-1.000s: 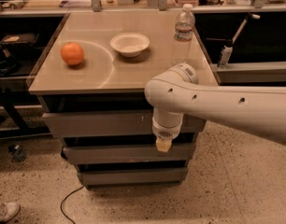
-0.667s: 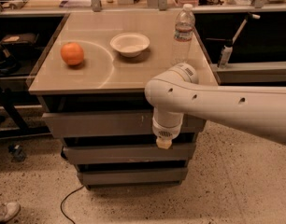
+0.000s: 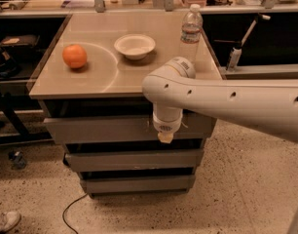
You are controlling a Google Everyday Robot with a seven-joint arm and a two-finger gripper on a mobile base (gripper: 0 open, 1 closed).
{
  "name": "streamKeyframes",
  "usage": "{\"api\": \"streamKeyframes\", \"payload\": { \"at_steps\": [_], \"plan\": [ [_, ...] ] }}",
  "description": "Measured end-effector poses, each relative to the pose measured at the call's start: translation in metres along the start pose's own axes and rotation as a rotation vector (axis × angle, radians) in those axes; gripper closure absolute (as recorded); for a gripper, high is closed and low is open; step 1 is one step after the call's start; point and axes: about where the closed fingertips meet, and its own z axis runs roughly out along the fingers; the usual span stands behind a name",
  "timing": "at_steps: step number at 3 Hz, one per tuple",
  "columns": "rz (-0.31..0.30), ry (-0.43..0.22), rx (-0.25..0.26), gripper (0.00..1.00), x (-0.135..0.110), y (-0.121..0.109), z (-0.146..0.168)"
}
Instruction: Close top drawer
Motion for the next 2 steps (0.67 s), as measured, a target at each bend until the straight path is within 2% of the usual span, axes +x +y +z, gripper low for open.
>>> {"api": "streamKeyframes", "payload": {
  "at_steps": [2],
  "plan": [
    [-0.016, 0.019, 0.003, 1.0, -0.011, -0.026, 0.013]
  ]
}}
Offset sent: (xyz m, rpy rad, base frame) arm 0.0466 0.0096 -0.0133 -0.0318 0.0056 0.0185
